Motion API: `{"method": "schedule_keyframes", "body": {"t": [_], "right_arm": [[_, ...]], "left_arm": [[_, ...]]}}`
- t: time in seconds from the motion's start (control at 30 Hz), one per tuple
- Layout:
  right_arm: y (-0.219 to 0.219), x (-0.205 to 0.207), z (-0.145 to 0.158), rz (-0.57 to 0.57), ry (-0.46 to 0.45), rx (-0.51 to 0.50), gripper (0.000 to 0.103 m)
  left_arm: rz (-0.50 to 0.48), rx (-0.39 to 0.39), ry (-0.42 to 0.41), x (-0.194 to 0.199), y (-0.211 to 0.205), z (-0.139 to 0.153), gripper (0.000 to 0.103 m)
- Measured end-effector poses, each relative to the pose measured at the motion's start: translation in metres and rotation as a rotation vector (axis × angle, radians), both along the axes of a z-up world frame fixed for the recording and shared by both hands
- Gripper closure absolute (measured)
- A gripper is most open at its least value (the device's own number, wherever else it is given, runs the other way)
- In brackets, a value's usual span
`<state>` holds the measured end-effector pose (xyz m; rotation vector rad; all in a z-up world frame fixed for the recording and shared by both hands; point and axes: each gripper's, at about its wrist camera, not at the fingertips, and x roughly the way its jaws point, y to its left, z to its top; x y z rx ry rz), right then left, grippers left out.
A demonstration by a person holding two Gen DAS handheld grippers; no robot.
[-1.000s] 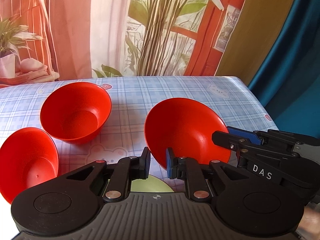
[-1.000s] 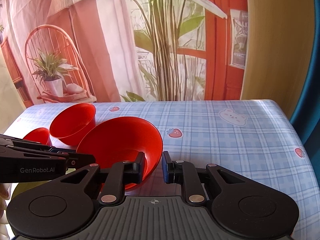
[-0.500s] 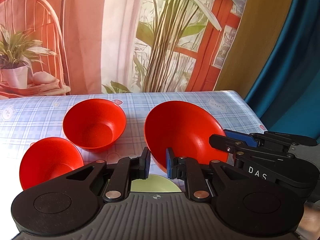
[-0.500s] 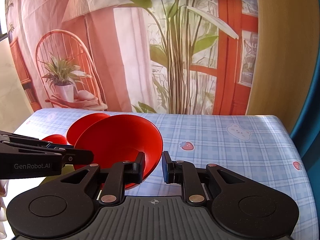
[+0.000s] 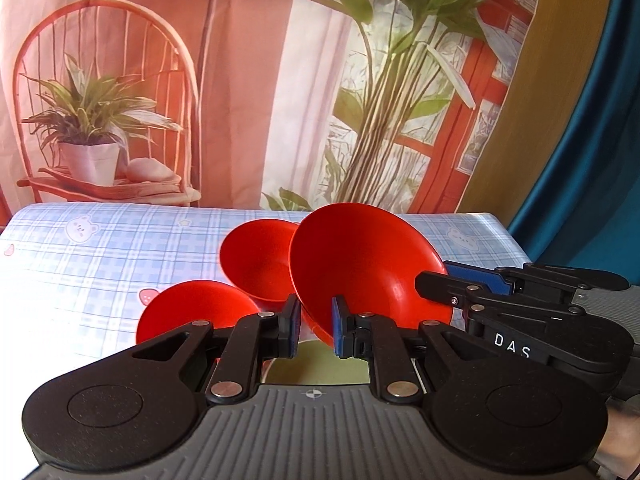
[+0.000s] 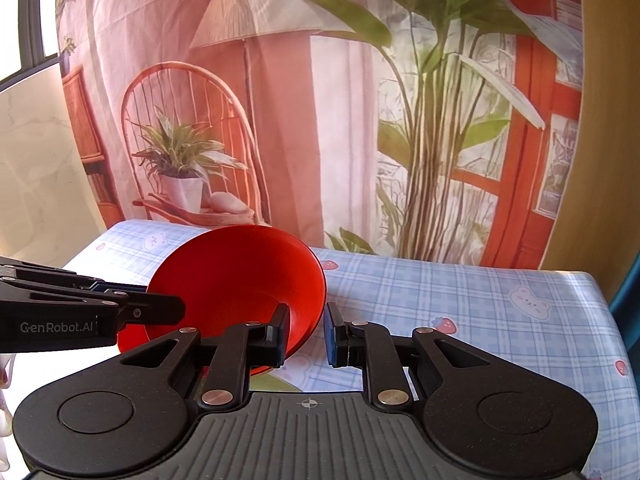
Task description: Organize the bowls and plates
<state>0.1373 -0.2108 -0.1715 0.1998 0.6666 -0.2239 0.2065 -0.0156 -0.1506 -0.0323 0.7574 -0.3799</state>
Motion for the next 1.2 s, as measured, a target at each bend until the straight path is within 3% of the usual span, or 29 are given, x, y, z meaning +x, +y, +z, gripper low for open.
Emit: {"method": "schedule_keyframes", "body": {"t": [0.5,1.2], "right_arm": [[0.076,0.06,-0.01,0.137,0.039,-0.003,0.086],[0.084,0.094,-0.05,0.146,0.152,-0.055,0.086]], "left_arm": [[0.129,-0.037,0.007,-0.003,0.088,-0.004,0.086],[0.139,-0.068,0.064,0.026,0.095,-0.042,0.086]]}}
